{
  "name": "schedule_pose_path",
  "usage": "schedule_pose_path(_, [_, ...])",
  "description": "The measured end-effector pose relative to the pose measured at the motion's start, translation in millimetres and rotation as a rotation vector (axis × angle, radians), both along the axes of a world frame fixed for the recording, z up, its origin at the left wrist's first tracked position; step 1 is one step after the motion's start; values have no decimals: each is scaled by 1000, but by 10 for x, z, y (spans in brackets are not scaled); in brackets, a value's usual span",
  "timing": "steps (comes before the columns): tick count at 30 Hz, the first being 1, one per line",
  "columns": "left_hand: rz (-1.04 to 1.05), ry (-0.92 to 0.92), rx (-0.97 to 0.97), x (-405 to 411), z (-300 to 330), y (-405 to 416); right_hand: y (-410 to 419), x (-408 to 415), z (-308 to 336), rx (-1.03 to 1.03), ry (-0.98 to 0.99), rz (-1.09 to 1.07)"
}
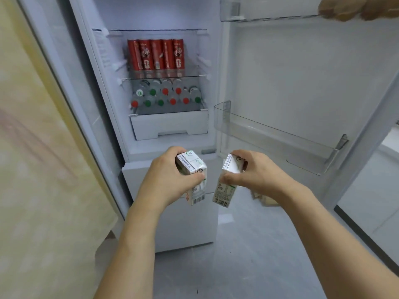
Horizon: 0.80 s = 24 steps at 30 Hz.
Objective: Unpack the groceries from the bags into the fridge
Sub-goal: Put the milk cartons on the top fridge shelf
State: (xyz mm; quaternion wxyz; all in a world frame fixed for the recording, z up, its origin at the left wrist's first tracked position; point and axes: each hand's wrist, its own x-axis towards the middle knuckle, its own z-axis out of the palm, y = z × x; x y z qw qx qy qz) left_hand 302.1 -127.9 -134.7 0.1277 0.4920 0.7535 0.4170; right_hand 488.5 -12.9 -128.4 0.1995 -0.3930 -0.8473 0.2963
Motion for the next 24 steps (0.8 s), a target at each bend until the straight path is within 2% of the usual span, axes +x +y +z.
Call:
schedule_pose_path(14, [353, 68, 169, -507, 791, 856, 1174, -826, 630, 80, 198, 172])
schedule_pose_path(24, [423, 190, 338, -1270, 1305, 1426, 1698, -1765, 1108, 118, 271, 187])
